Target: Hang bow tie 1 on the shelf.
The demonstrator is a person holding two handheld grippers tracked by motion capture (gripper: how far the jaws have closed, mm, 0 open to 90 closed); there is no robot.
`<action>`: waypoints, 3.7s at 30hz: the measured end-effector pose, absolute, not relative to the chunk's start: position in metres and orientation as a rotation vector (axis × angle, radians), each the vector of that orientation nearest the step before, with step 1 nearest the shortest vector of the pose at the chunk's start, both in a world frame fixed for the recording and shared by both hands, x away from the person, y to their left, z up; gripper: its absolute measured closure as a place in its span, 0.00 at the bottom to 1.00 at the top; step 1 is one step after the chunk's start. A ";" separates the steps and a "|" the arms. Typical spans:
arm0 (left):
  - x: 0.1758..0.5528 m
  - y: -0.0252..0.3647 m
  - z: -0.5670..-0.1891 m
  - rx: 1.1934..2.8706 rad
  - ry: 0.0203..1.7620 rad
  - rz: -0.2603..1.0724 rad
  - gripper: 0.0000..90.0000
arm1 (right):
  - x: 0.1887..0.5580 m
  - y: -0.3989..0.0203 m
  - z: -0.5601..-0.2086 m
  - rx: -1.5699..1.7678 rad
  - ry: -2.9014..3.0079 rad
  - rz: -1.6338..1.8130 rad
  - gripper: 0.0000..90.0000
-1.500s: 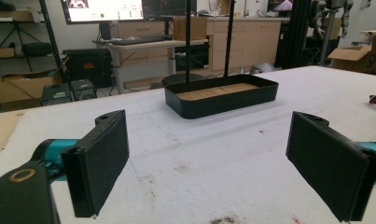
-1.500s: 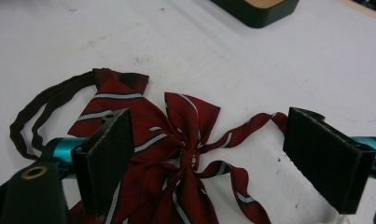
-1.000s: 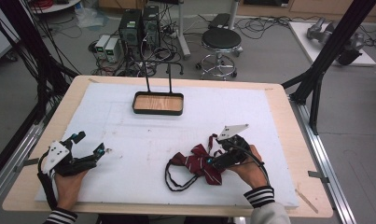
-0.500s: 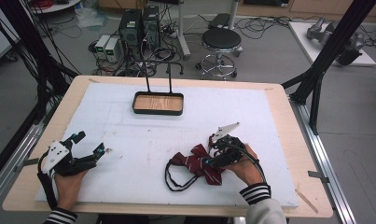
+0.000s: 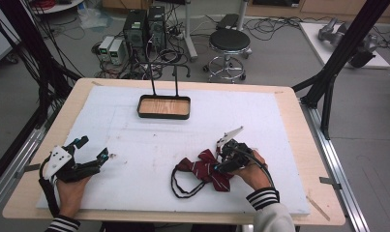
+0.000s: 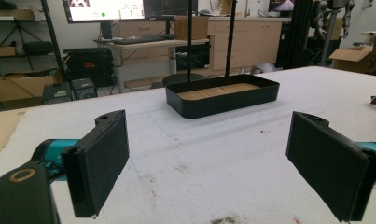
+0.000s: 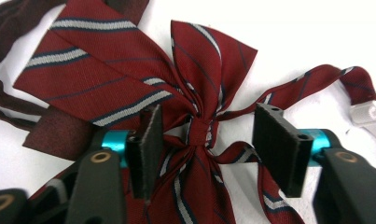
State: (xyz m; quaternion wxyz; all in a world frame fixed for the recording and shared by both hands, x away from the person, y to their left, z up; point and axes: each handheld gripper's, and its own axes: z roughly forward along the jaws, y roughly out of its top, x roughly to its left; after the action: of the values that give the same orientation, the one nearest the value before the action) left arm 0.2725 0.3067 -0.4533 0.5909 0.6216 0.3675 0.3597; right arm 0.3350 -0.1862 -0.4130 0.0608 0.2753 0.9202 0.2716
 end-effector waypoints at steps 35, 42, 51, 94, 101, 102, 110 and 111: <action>0.273 0.307 -0.453 1.441 0.860 0.832 0.15 | 0.334 -0.176 -0.418 0.780 2.856 0.681 0.84; 0.272 0.307 -0.453 1.442 0.856 0.836 0.15 | 0.332 -0.176 -0.418 0.782 2.842 0.703 0.85; 0.272 0.307 -0.453 1.440 0.857 0.836 0.15 | 0.329 -0.180 -0.409 0.768 2.756 0.807 0.85; 0.273 0.308 -0.454 1.436 0.860 0.834 0.15 | 0.324 -0.200 -0.346 0.915 2.160 1.359 0.85; 0.273 0.308 -0.454 1.435 0.860 0.833 0.15 | 0.324 -0.200 -0.341 0.936 2.044 1.435 0.85; 0.272 0.308 -0.454 1.435 0.860 0.833 0.15 | 0.325 -0.201 -0.340 0.934 2.039 1.436 0.85; 0.273 0.308 -0.453 1.436 0.861 0.832 0.15 | 0.332 -0.202 -0.332 0.962 1.972 1.482 0.85; 0.273 0.308 -0.454 1.436 0.861 0.832 0.15 | 0.335 -0.201 -0.330 0.962 1.958 1.491 0.85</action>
State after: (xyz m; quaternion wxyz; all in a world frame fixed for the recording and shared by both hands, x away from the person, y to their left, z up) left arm 0.2726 0.3078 -0.4535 0.5941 0.6178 0.3705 0.3580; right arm 0.3349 -0.2009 -0.3304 0.2471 0.3526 0.7182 0.5467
